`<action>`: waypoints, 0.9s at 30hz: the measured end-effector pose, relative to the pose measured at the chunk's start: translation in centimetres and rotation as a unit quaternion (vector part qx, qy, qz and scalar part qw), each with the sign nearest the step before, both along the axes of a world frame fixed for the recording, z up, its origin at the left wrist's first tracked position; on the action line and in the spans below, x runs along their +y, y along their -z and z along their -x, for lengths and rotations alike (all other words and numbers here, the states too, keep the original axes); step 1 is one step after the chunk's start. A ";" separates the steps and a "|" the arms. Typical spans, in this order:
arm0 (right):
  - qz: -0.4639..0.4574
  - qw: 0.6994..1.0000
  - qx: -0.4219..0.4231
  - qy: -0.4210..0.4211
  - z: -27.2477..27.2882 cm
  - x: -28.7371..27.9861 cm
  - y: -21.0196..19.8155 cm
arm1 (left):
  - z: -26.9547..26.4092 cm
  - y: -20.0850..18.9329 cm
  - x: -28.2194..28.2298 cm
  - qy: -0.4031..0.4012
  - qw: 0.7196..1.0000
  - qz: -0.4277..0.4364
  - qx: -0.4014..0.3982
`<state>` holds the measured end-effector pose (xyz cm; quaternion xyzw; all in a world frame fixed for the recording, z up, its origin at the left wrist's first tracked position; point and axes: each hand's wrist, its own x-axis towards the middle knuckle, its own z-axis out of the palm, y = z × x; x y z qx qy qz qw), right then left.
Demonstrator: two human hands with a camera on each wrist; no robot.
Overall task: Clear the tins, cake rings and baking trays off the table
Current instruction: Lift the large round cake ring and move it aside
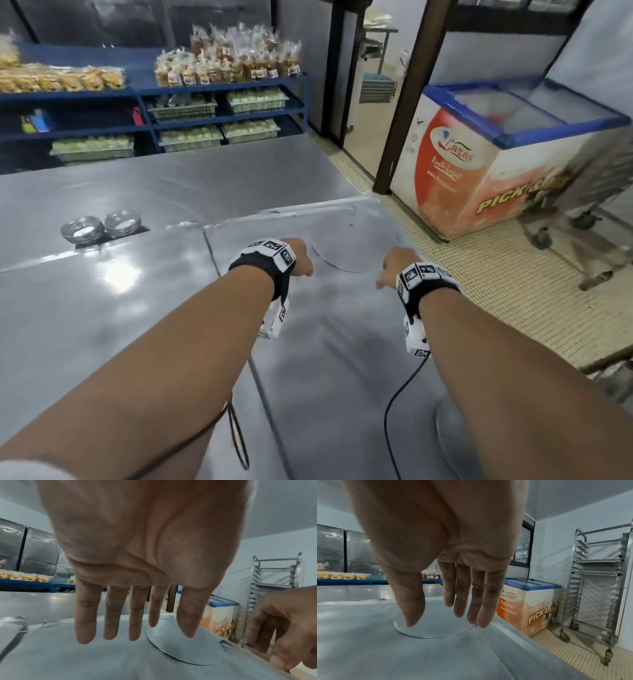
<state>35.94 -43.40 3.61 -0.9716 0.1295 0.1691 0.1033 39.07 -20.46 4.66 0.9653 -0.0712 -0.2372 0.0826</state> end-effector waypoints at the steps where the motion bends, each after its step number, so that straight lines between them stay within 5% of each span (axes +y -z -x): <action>1: -0.004 1.000 -0.001 0.003 -1.6 -0.9 0.5 | -1.4 0.5 -0.8 -0.005 1.000 -0.001 -0.002; 12: -0.051 0.998 -0.023 0.032 -14.2 -7.4 6.3 | -12.8 7.7 -7.7 -0.082 0.996 -0.014 0.032; 27: -0.193 0.976 -0.035 0.095 -19.1 -9.3 8.8 | -17.5 12.0 -10.4 -0.267 0.963 -0.002 -0.042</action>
